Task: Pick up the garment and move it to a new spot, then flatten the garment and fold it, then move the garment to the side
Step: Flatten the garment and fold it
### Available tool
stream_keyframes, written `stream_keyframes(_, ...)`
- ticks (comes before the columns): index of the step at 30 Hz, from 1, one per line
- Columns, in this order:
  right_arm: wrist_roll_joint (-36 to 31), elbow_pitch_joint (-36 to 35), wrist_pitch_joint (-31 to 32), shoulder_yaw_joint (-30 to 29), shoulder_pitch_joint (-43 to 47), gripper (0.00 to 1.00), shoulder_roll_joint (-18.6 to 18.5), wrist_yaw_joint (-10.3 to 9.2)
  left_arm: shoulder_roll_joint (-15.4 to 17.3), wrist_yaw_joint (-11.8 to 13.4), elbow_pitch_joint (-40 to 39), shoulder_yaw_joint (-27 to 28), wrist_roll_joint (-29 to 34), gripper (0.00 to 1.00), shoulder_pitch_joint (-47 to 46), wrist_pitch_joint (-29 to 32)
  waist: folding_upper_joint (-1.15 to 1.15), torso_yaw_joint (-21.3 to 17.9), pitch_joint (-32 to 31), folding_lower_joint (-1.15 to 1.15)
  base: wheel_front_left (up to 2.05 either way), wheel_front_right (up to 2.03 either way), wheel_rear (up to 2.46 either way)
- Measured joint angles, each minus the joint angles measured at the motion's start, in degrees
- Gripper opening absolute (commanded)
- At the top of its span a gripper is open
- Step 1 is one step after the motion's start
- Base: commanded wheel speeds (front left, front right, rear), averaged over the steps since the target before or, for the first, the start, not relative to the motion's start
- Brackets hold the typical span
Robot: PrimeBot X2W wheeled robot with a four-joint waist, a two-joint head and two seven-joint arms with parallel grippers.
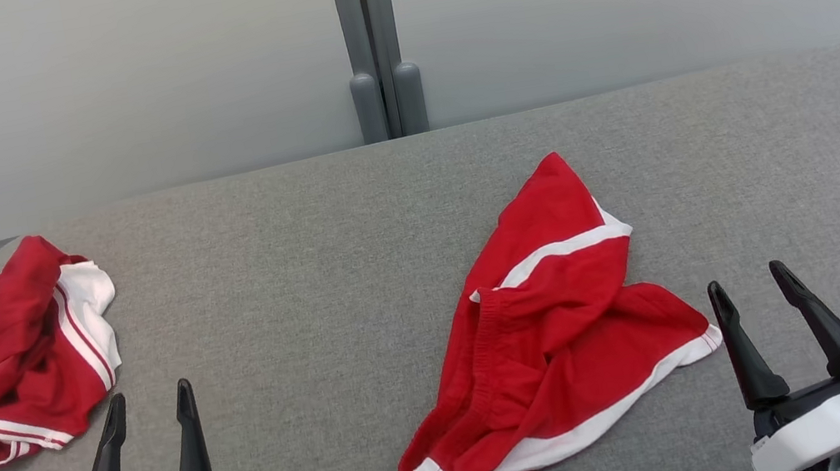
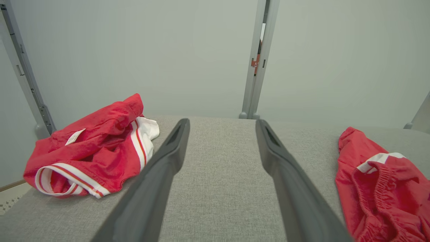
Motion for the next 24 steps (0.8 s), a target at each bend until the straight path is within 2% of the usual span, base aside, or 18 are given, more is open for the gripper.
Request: stream_keyframes(24, -0.6, 0.5, 0.0, -0.7, 1.0, 1.00, 0.6, 0.00, 1.3, 0.6, -0.3, -0.3, 0.0, 1.00, 1.9, 0.0, 0.00, 0.4, -0.5, 0.00, 0.00, 0.00, 0.00)
